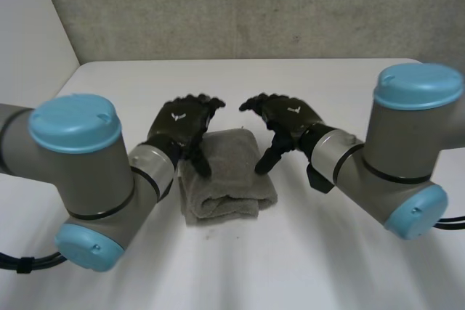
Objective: Fold the laundry
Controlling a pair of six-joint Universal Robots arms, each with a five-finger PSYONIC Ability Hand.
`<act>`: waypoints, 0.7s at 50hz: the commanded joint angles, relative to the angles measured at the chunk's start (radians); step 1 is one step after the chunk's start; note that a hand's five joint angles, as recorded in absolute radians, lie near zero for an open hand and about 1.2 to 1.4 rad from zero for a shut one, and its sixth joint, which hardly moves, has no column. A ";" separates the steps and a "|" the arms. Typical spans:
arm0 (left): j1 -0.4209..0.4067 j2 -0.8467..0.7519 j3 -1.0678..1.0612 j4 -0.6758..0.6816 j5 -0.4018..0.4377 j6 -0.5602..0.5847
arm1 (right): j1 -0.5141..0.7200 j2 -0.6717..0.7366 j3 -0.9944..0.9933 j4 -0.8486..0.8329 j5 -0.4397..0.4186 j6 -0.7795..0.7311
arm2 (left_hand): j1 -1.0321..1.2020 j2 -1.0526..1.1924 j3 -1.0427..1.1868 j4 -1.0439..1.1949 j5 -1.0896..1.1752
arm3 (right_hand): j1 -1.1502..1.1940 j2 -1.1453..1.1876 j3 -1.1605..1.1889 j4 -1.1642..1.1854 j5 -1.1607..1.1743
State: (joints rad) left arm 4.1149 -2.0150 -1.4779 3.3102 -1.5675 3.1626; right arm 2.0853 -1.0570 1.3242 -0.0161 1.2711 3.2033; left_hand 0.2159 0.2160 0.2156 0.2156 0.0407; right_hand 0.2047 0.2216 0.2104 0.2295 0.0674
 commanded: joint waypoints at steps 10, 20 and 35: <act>0.016 -0.099 -0.073 -0.008 -0.066 0.043 | 0.021 0.250 -0.094 0.004 0.022 -0.282 | -0.005 -0.005 -0.005 -0.005 -0.005 | -0.030 -0.047 -0.036 -0.055 -0.067; 0.015 -0.022 -0.062 -0.020 -0.063 0.094 | 0.019 0.112 -0.095 0.005 0.051 -0.287 | -0.014 -0.014 -0.014 -0.014 -0.014 | -0.030 -0.047 -0.036 -0.055 -0.067; 0.091 0.381 0.140 -0.240 -0.062 0.056 | -0.111 -0.338 -0.082 0.010 0.391 -0.201 | 0.003 0.003 0.004 0.004 0.004 | -0.030 -0.047 -0.036 -0.055 -0.067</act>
State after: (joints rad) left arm 4.1503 -1.8076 -1.4563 3.2221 -1.6276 3.2491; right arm 2.0633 -1.2173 1.2344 -0.0138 1.4814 2.9833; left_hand 0.1921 0.1893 0.1895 0.1896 0.0242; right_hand 0.2046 0.2216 0.2104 0.2295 0.0664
